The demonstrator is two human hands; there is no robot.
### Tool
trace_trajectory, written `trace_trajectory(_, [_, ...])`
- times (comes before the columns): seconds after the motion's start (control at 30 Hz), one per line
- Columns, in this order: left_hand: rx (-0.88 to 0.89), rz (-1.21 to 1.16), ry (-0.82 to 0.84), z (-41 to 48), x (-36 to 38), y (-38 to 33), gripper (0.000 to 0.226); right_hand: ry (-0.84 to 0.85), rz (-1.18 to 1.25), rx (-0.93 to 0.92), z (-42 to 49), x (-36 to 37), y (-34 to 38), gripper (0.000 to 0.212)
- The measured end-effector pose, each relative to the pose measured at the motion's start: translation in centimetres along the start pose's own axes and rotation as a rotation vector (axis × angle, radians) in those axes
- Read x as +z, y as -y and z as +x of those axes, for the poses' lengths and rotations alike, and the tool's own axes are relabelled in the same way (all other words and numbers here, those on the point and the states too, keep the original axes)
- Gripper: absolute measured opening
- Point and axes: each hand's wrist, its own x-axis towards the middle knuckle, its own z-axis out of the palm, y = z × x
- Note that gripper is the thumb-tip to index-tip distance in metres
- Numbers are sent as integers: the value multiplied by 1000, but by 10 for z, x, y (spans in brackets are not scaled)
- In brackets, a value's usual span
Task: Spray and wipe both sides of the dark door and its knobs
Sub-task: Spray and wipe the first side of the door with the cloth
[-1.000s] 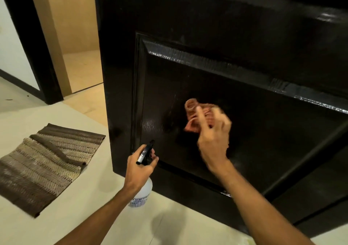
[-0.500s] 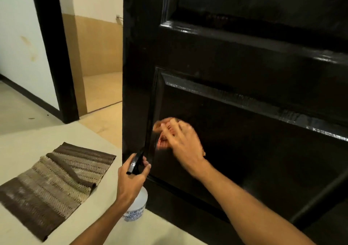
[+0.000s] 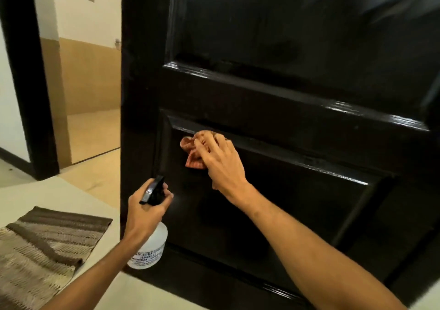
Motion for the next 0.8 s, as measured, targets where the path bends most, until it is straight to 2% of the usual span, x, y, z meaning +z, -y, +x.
trace_trajectory(0.1, [81, 43, 44, 0, 22, -21, 24, -15, -6, 132, -30, -14, -39, 97])
trace_trajectory(0.17, [63, 36, 106, -8, 42, -31, 25, -84, -25, 285, -62, -26, -72, 86])
trace_trajectory(0.27, [67, 40, 164, -22, 72, -43, 22, -130, -70, 383, -110, -31, -108, 63])
trace_trajectory(0.33, [89, 46, 190, -31, 93, -51, 19, -138, -62, 400, -130, -34, -118, 59])
trace_trajectory(0.47, [111, 59, 271, -51, 137, -73, 15, -154, -77, 301, -160, -53, -151, 62])
trace_trajectory(0.6, [121, 34, 320, -61, 169, -88, 14, -381, -47, 597, -202, -68, -187, 50])
trace_trajectory(0.63, [119, 36, 321, -64, 174, -89, 14, -384, -49, 601, -217, -61, -186, 48])
trace_trajectory(0.77, [112, 72, 352, -78, 197, -91, 13, -155, -1, 335, -277, -38, -182, 47])
trace_trajectory(0.8, [115, 78, 359, -81, 200, -90, 13, -162, 29, 316, -281, -44, -189, 44])
